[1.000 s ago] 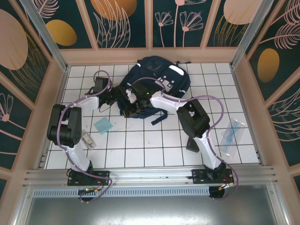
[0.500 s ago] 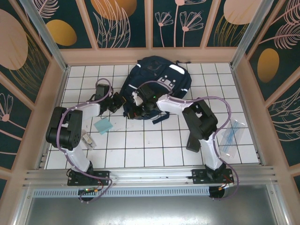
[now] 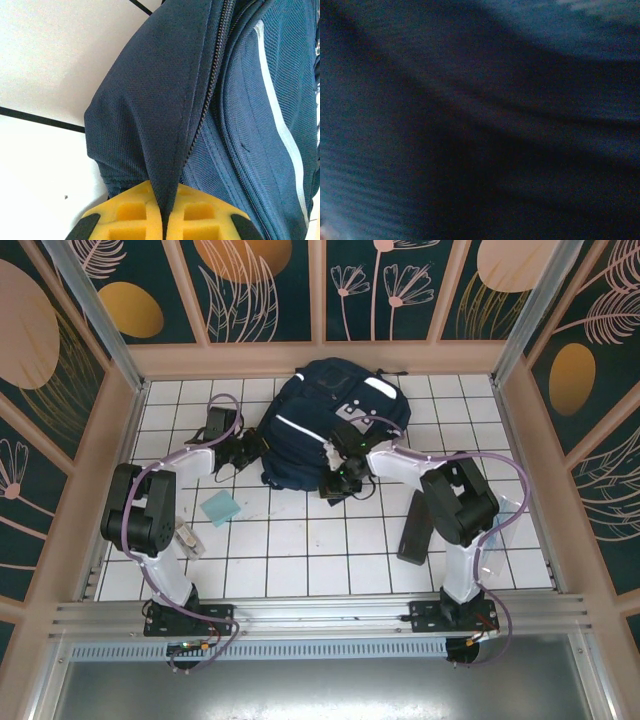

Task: Pack the student bag

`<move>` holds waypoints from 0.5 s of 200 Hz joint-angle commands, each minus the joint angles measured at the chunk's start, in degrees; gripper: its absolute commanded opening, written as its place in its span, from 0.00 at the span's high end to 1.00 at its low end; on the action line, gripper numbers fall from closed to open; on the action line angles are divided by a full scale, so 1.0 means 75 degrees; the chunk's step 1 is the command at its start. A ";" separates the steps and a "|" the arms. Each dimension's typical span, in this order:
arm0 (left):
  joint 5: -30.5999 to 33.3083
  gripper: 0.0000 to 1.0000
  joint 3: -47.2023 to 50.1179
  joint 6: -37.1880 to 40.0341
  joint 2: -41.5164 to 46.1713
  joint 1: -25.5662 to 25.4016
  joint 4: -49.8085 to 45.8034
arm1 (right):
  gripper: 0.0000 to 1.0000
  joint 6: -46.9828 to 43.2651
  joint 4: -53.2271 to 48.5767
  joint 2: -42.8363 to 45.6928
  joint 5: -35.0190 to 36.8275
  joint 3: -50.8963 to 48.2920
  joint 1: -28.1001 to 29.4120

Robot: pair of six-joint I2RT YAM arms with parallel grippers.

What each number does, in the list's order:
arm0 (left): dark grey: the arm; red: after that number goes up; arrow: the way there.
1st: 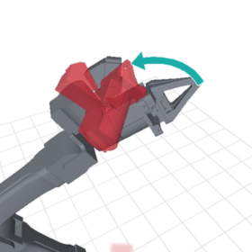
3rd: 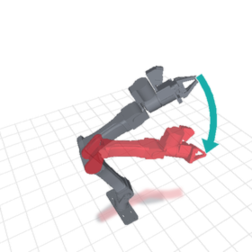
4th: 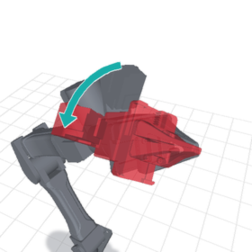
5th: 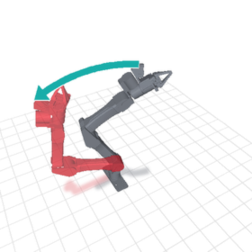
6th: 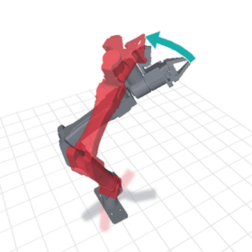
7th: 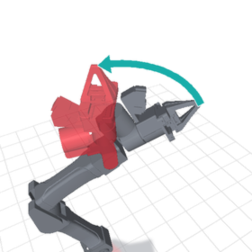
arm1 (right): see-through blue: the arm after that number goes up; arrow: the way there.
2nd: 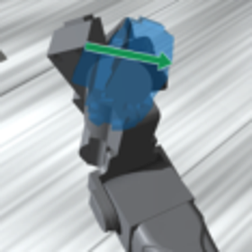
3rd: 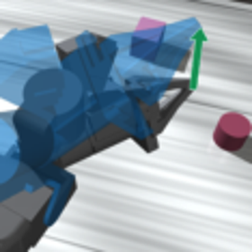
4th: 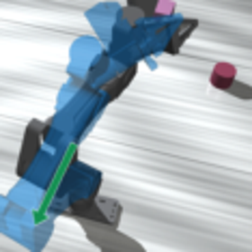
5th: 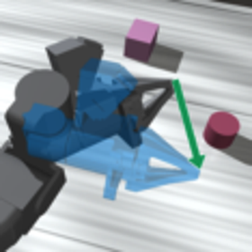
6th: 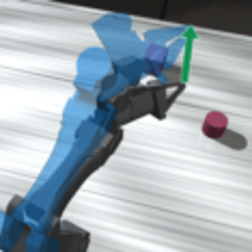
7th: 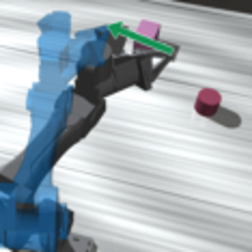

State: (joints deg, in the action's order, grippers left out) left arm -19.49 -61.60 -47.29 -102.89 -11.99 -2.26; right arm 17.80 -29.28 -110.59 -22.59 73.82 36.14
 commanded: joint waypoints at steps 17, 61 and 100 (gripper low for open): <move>0.0459 1.00 -0.0557 0.0714 0.0023 0.0353 -0.0165 | 1.00 -0.0797 -0.0720 0.0261 0.2584 -0.0228 -0.0702; 0.0343 1.00 -0.0719 0.0921 0.0011 0.0630 -0.0386 | 1.00 -0.1764 -0.0463 0.0414 0.3608 -0.0220 -0.1289; 0.0138 1.00 -0.0946 0.1147 -0.0091 0.0708 -0.0651 | 1.00 -0.2514 0.0015 0.0019 0.4407 -0.0183 -0.1834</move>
State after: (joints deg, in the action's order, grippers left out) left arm -20.86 -65.41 -41.93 -103.00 -9.41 -7.18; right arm 3.38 -29.63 -110.39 0.95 72.69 26.74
